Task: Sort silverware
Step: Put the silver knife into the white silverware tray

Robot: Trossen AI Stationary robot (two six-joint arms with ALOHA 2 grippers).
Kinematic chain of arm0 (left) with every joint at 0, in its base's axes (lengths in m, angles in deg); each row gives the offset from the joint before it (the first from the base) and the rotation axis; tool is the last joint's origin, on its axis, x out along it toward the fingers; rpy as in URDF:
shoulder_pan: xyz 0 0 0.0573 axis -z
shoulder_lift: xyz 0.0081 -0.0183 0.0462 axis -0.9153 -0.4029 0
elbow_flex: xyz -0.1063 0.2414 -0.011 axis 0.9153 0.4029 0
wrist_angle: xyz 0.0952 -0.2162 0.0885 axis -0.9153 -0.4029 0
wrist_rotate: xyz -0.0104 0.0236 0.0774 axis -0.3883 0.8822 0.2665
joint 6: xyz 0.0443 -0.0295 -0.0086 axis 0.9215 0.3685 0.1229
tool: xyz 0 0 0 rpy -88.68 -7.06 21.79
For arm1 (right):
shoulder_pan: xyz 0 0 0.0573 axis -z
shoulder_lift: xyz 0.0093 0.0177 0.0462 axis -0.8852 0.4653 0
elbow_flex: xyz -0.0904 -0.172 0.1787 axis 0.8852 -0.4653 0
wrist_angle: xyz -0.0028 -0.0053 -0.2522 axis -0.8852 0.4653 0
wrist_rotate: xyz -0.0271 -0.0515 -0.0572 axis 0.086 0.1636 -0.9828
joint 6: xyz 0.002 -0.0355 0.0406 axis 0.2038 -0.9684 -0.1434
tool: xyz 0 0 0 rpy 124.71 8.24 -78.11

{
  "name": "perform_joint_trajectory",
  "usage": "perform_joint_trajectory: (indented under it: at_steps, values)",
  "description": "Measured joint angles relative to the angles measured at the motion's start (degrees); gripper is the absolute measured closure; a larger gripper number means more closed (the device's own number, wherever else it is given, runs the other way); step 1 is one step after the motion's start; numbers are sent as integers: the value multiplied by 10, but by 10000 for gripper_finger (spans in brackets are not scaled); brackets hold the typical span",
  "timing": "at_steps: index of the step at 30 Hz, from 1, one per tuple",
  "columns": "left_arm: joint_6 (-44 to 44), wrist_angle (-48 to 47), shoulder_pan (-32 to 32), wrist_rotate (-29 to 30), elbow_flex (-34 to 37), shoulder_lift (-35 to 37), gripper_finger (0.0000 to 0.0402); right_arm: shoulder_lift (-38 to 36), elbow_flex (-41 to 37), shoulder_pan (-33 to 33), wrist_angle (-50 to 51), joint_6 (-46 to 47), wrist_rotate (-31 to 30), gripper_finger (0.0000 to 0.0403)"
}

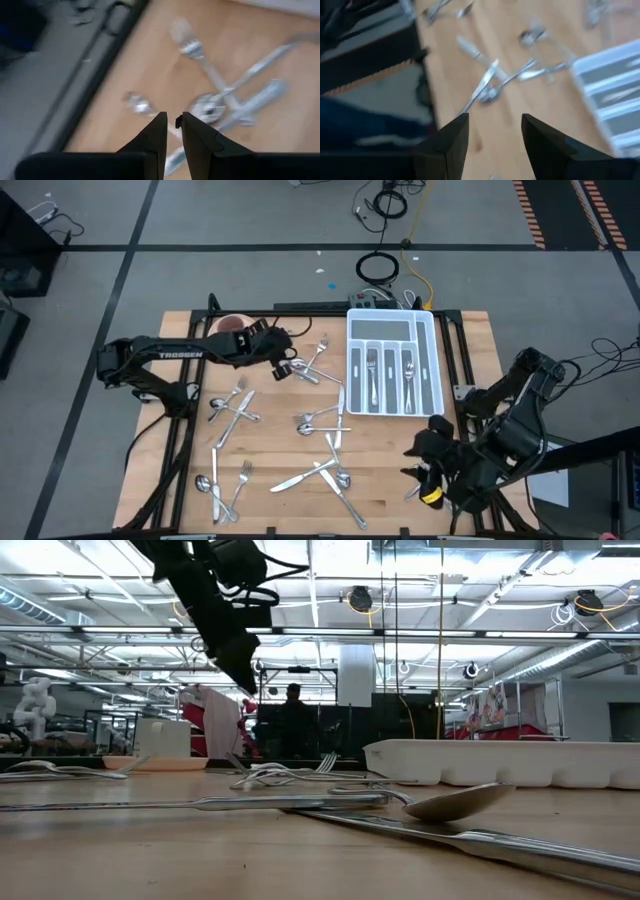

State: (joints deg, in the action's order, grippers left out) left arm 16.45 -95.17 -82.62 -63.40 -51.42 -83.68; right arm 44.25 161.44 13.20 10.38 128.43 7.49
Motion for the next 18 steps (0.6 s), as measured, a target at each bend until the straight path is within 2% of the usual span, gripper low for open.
perform_joint_trajectory:
  at_steps: [2,4,5,7,10,13,18]
  values:
    - [5,-9,4,2,0,0,336,2,0,8,38,0,-68,230]
    - [-27,-15,12,27,0,0,336,5,-5,28,79,10,-120,232]
    - [-30,-16,12,26,0,0,336,6,-9,44,92,7,-122,232]
    - [-24,-15,11,-14,0,0,336,6,-22,72,100,-17,-109,233]
    - [42,-14,7,-92,0,-9,336,7,-30,102,81,-59,-91,233]
    - [93,-28,2,-136,1,-34,332,7,-30,114,47,-106,-72,233]
    - [160,-24,-9,-198,1,-88,290,7,-31,116,13,-127,-70,234]
